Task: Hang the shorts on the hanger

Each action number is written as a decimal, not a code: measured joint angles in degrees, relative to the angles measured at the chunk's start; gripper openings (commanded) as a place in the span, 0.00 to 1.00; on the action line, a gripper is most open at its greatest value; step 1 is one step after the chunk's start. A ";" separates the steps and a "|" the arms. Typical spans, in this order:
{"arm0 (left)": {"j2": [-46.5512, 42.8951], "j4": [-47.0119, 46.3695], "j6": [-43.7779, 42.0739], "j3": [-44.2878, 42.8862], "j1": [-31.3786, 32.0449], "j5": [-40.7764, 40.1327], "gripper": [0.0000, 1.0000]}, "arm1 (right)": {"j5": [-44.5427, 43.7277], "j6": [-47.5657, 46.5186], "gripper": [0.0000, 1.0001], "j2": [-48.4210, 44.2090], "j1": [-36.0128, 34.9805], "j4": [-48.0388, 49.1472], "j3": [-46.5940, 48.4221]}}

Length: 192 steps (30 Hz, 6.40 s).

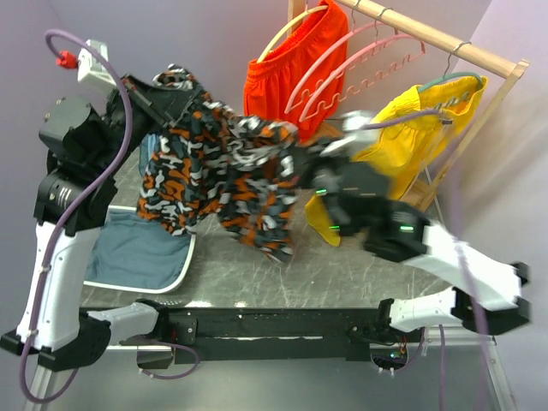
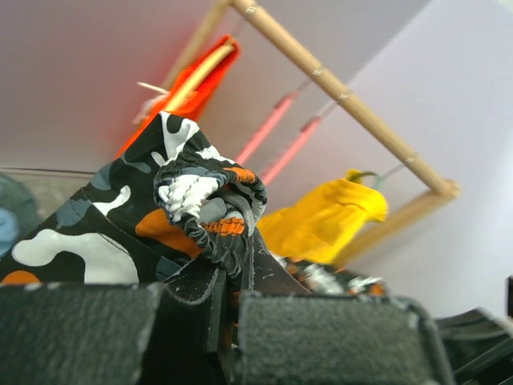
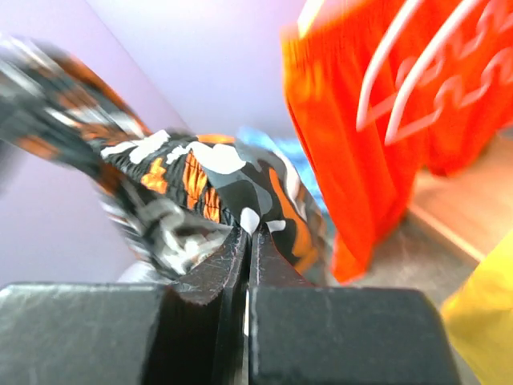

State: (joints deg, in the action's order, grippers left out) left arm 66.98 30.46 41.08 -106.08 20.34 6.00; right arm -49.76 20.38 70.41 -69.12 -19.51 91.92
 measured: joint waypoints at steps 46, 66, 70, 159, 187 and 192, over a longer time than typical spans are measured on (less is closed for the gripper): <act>32.94 -16.44 -23.10 -10.21 19.02 -1.46 0.50 | 13.88 23.67 0.00 -18.01 5.90 -7.87 -47.63; 48.04 -18.69 -29.49 -21.70 20.52 -0.22 0.44 | 15.65 23.45 0.00 -21.66 6.03 -6.36 -51.12; 49.55 -18.97 -30.32 -22.43 20.61 -0.04 0.38 | 15.98 23.23 0.00 -20.74 6.05 -5.81 -51.12; -22.32 -1.51 -35.56 33.66 24.87 -8.44 0.01 | 14.08 18.73 0.00 -20.76 8.94 -9.86 -47.76; -38.56 25.55 -26.56 37.62 26.16 3.45 0.01 | 12.90 19.91 0.00 -26.60 21.51 -21.59 -43.32; -38.40 25.55 -26.53 37.70 26.16 5.57 0.01 | 15.74 16.59 0.00 -24.00 21.07 -20.92 -32.41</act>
State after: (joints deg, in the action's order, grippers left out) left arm 28.58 56.01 14.55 -68.38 46.50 11.57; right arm -34.02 36.97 46.41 -48.05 -40.42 59.51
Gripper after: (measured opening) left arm 0.153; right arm 0.019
